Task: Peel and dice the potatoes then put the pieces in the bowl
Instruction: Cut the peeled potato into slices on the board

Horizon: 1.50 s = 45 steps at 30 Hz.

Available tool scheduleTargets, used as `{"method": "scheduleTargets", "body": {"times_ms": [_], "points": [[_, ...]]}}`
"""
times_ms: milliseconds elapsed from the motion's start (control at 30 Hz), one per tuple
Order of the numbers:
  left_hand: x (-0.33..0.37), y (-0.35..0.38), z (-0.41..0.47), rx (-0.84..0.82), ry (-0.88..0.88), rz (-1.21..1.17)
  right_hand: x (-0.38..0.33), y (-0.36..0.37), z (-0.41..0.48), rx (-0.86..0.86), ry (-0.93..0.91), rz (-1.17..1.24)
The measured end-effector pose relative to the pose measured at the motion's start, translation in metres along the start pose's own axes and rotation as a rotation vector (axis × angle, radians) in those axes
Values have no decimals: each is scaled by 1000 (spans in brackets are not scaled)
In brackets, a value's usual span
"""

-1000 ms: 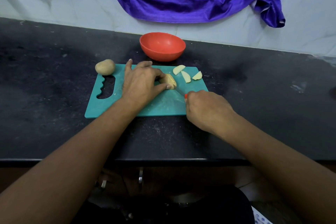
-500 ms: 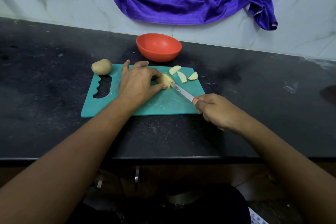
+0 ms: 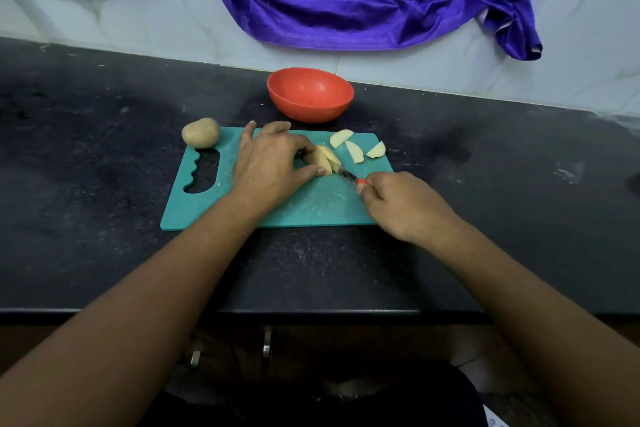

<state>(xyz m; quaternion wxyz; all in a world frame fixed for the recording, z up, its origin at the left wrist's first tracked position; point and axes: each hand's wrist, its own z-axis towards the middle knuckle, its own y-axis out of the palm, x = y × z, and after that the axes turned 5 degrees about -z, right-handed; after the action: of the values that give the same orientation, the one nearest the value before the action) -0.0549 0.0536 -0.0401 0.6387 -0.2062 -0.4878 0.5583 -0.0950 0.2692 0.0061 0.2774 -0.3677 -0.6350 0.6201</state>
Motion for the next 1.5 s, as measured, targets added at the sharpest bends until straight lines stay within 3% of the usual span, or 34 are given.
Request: {"method": "scheduleTargets", "body": {"times_ms": [200,633,1133,1500], "points": [[0,-1,0,0,-3,-11,-24,5,13,105,-9,-133],[2,-2,-1,0,-9,-3,-51,2,28,9,30,-268],[0,-2,-1,1,-4,-12,-18,-3,18,-13,152,62],[1,-5,-2,-6,-14,-41,-46,-12,11,63,63,-74]]}}
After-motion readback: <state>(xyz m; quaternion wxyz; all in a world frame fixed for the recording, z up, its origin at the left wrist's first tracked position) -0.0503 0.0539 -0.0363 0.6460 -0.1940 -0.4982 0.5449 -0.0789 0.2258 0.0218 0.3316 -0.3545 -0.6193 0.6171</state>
